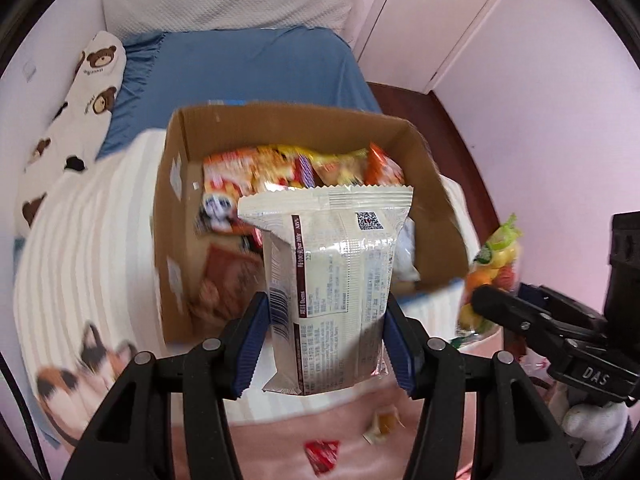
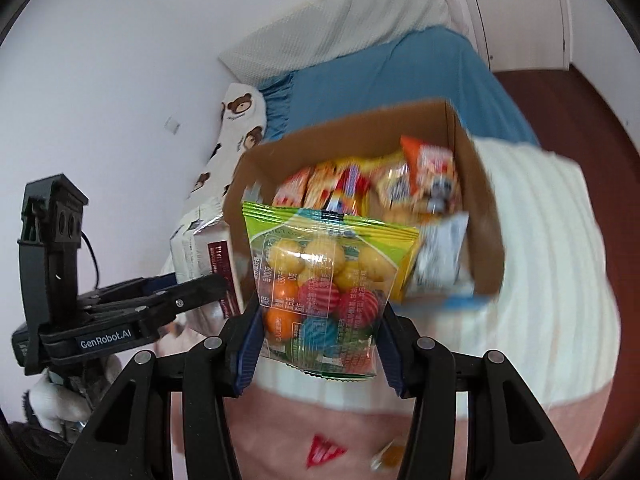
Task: Organize snacks
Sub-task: 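Carry both packs into the cardboard box and open both tools, then lift both tools back from the box toward the remaining snacks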
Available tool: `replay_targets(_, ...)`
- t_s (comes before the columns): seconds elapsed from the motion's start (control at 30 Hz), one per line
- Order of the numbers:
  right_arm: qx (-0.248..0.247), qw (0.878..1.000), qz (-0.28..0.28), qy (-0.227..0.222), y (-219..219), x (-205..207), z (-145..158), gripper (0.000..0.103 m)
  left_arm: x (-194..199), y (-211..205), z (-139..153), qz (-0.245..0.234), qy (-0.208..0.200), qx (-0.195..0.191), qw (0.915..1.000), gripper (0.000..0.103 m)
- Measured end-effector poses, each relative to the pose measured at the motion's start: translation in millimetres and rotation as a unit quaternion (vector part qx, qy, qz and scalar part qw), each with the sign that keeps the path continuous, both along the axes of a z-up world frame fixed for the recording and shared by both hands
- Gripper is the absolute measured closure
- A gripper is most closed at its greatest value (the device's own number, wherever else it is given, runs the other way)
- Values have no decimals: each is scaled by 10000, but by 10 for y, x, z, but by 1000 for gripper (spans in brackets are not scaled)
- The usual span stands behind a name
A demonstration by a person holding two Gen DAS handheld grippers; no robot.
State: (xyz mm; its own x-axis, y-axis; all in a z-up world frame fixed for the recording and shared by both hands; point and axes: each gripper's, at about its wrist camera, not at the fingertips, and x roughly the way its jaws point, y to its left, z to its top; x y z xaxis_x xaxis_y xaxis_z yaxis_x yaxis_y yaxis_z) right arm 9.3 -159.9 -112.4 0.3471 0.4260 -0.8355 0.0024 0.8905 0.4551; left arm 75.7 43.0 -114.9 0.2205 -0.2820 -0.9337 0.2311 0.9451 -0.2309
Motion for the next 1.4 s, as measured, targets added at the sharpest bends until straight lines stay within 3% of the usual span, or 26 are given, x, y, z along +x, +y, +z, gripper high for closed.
replay_targets(0.27,-473,9985,83,250,43,807,-434,50,790,24,-502,152,325,614,9975,51)
replay_targets(0.63,-940,9913,191,897,165,1351,-1183,47,1165,155,-1148,380,886,1009,9902,50)
replay_targets(0.7,-1067,9896,125,952,151,1378,-1251,24,1169,195,-1198,495,992,955,9892,46)
replay_targets(0.73,-1089,9894,110,956,137,1373,-1266,17,1168,218,-1207,562,956,913,9896,41)
replay_targets(0.77,-1109,9891,85,961,122,1371,-1272,7,1168,230,-1205,598,905,909,9899,27)
replay_targets(0.83,-1269,9872,48,963,99,1360,-1267,6,1155,254,-1180,667,810,878,9906,12)
replay_targets(0.9,-1410,9859,-4,904,70,1330,-1231,6,1123,271,-1115,716,653,765,9924,12)
replay_targets(0.97,-1461,9858,-49,832,37,1287,-1183,6,1084,267,-1055,734,566,733,9930,0)
replay_targets(1.4,-1819,9828,-256,174,-14,705,-561,4,484,72,-497,568,-220,716,9956,0)
